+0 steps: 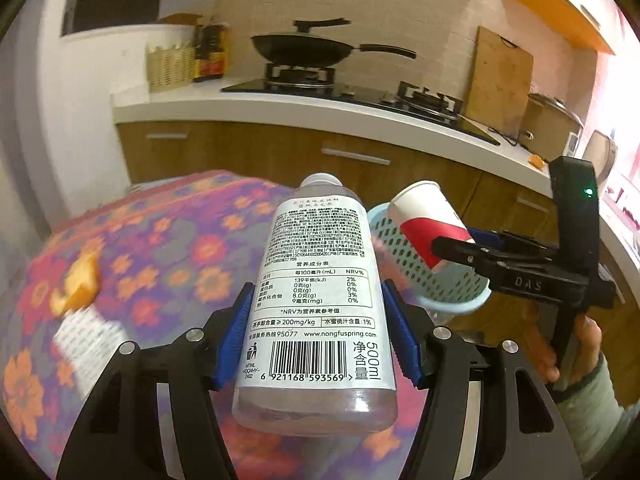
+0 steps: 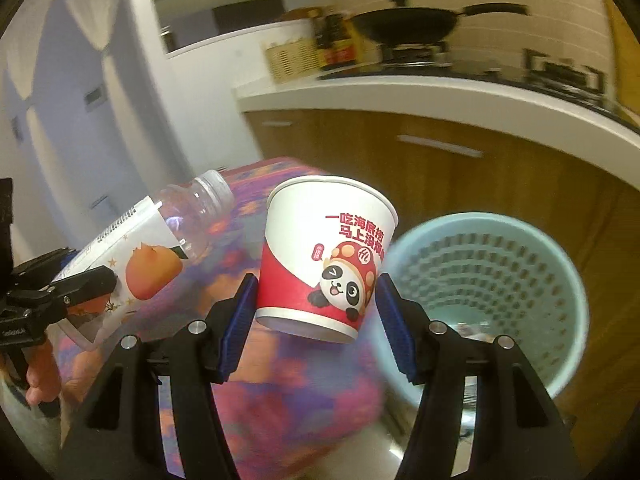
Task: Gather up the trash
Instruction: 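Carry the cup and bottle over the blue basket and open both tools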
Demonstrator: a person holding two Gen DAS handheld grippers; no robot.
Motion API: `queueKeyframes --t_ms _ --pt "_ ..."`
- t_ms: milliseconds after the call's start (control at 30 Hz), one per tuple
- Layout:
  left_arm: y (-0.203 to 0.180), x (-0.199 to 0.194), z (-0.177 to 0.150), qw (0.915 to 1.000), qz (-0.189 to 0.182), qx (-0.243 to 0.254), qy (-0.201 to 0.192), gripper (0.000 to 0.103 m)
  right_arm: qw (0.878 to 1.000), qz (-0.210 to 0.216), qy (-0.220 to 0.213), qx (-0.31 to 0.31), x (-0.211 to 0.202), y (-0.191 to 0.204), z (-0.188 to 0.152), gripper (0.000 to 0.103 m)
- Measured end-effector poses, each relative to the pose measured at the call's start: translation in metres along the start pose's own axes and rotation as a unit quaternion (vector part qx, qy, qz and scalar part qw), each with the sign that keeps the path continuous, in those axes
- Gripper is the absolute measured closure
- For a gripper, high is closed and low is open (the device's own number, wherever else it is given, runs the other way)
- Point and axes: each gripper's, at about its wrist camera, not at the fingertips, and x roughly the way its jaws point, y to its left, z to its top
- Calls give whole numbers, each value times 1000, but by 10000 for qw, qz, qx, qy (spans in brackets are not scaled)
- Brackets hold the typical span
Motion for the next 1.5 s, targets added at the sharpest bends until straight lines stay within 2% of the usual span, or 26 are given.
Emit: queueKeyframes --t_ms 167,300,433,667,800,933,1033,1133,1500 --pt "-42 47 21 9996 -138 152 208 43 9992 -315 -105 236 -10 -40 -2 47" --pt "-61 71 30 9988 -254 193 363 43 9974 -626 -159 333 -15 -66 -8 47" --pt "-81 92 39 9977 -359 319 472 43 9930 -1031 -37 578 -7 -95 -19 47" --pt "-120 136 44 9932 -553 585 836 43 9853 -1081 232 1303 12 -140 -37 46" --pt "-131 164 44 9913 -561 580 1040 43 9825 -1070 343 1484 23 -153 -41 46" --pt "-138 184 50 9911 -570 543 1072 43 9797 -1195 439 1547 28 -164 -43 45" --pt "-141 192 50 9901 -593 545 1149 42 9778 -1290 468 1581 29 -169 -46 43" --pt "-142 195 49 9899 -584 564 1162 42 9779 -1063 453 1740 27 -177 -49 43" --pt "-129 168 51 9931 -726 369 838 41 9809 -1032 355 1613 15 -164 -45 43"
